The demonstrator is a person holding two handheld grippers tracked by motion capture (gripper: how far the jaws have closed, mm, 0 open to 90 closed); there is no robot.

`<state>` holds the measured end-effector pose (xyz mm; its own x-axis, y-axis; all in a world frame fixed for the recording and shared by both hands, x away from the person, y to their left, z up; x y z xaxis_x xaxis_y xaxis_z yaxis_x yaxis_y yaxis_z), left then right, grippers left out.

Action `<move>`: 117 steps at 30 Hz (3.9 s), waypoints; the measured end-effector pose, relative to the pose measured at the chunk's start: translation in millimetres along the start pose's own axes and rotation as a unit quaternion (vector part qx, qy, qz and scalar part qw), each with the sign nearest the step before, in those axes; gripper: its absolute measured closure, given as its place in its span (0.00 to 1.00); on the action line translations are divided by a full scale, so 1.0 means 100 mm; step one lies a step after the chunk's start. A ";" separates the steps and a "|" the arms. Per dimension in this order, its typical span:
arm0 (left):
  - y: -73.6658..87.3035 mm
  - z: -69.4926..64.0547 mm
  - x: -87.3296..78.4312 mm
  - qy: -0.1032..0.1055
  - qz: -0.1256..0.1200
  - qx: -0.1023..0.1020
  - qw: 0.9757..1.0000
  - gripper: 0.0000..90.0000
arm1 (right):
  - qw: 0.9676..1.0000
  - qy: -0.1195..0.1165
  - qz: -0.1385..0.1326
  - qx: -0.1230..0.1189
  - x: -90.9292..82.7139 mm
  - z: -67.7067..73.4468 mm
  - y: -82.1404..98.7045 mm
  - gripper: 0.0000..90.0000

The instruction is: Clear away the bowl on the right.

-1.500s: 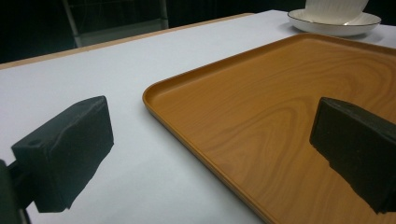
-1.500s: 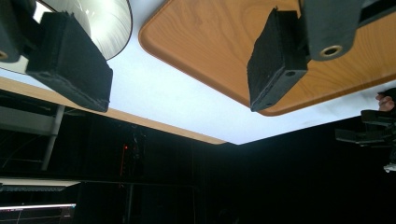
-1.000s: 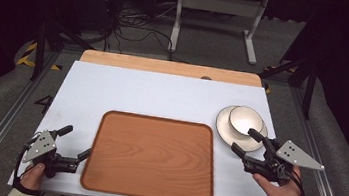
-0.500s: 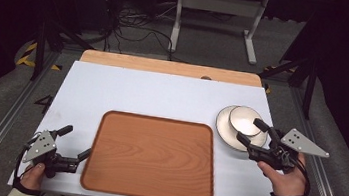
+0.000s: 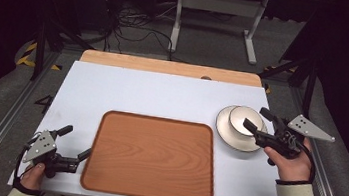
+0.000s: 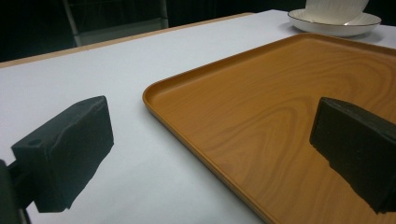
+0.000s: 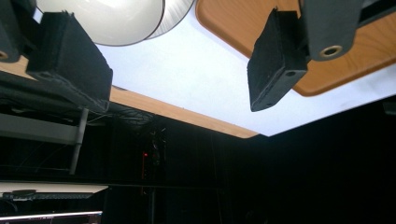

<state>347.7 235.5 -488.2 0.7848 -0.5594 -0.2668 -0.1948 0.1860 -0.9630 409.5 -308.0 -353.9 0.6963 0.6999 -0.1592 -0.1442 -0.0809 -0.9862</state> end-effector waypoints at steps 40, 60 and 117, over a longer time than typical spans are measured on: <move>0.00 0.00 0.00 0.000 0.000 0.001 1.000 0.00 | 0.988 0.099 0.121 -0.002 0.37 -0.74 0.04 0.35; 0.00 0.00 0.00 0.001 0.002 0.000 1.000 0.00 | 0.955 0.147 0.251 0.054 0.36 -1.01 0.50 0.40; 0.00 0.01 0.00 0.001 0.002 0.004 1.000 0.00 | 0.897 0.229 0.261 0.273 0.35 -1.03 0.94 0.92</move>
<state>348.3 236.3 -488.2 0.7829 -0.5605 -0.2700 -0.1931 0.1935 -0.9619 492.9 -364.7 -457.1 0.6324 0.2919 -0.7175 -0.7700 0.1352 -0.6236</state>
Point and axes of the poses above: each handheld gripper's, and its own axes: x roughly forward along the jaws, y roughly out of its underside, z roughly to its left, the point moved 6 cm from there along x, roughly forward along the jaws, and after that the axes turned 6 degrees about -y, right-handed, at the moved point
